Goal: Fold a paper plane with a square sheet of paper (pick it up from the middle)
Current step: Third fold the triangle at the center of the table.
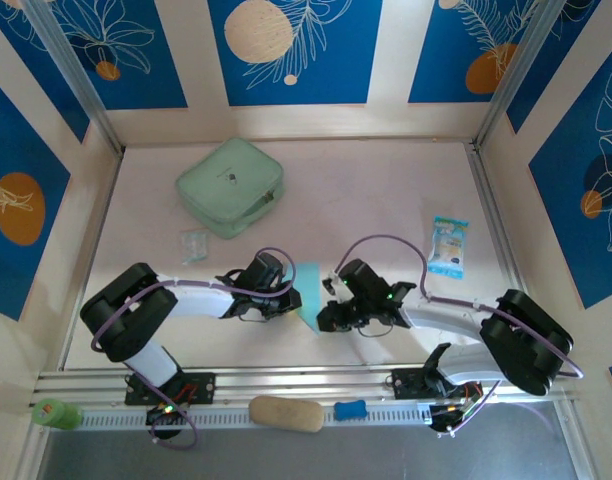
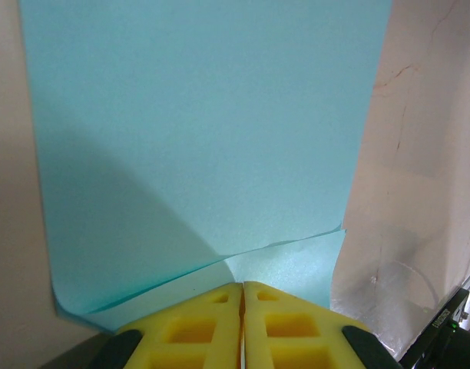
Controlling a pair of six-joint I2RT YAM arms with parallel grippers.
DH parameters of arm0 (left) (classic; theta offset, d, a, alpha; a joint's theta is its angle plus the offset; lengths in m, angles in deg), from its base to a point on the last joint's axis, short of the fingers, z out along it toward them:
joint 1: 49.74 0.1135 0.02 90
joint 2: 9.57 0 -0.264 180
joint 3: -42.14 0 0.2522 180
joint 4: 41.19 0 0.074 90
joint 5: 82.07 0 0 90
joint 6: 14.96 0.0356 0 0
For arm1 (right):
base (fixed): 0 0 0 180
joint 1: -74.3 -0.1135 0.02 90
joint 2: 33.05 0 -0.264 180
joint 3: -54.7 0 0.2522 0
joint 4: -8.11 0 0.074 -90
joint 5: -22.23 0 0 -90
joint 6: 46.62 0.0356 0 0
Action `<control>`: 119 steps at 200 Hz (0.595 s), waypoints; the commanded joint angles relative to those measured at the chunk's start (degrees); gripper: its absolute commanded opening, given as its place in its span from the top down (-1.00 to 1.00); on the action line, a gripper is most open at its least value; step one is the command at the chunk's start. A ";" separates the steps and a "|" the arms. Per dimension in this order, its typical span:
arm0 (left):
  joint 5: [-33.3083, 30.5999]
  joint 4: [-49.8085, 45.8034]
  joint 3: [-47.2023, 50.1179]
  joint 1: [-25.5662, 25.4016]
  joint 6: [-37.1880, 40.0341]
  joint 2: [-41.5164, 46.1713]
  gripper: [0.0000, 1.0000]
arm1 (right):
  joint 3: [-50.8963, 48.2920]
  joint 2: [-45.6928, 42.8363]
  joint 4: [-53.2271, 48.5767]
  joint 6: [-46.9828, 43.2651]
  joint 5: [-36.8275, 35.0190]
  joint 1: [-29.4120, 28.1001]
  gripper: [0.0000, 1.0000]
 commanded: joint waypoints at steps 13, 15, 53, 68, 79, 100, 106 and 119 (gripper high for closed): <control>-2.87 -3.41 1.38 0.20 0.36 -1.12 0.83 | 5.91 7.56 0.11 -2.81 2.54 0.58 0.85; -2.91 -3.45 1.39 0.18 0.33 -1.14 0.82 | 6.11 8.09 0.49 -2.76 2.57 0.56 0.86; -2.58 -2.94 1.42 0.15 0.39 -1.42 0.83 | 6.61 14.61 2.40 -1.83 1.20 0.03 0.85; -2.87 -3.04 1.59 0.16 0.36 -1.12 0.83 | 4.78 14.74 1.78 -1.75 0.94 0.20 0.85; -2.93 -3.17 1.47 0.20 0.40 -1.17 0.83 | 2.77 13.66 1.50 -1.53 0.89 0.25 0.86; -3.05 -2.97 1.59 0.20 0.33 -1.31 0.83 | -1.99 9.78 1.71 0.51 0.42 0.20 0.86; -3.11 -2.87 1.60 0.20 0.26 -1.34 0.83 | -3.43 8.53 2.28 1.47 0.44 0.20 0.86; -3.21 -2.78 1.67 0.20 0.17 -1.27 0.83 | -5.81 5.74 3.38 3.17 0.56 0.11 0.87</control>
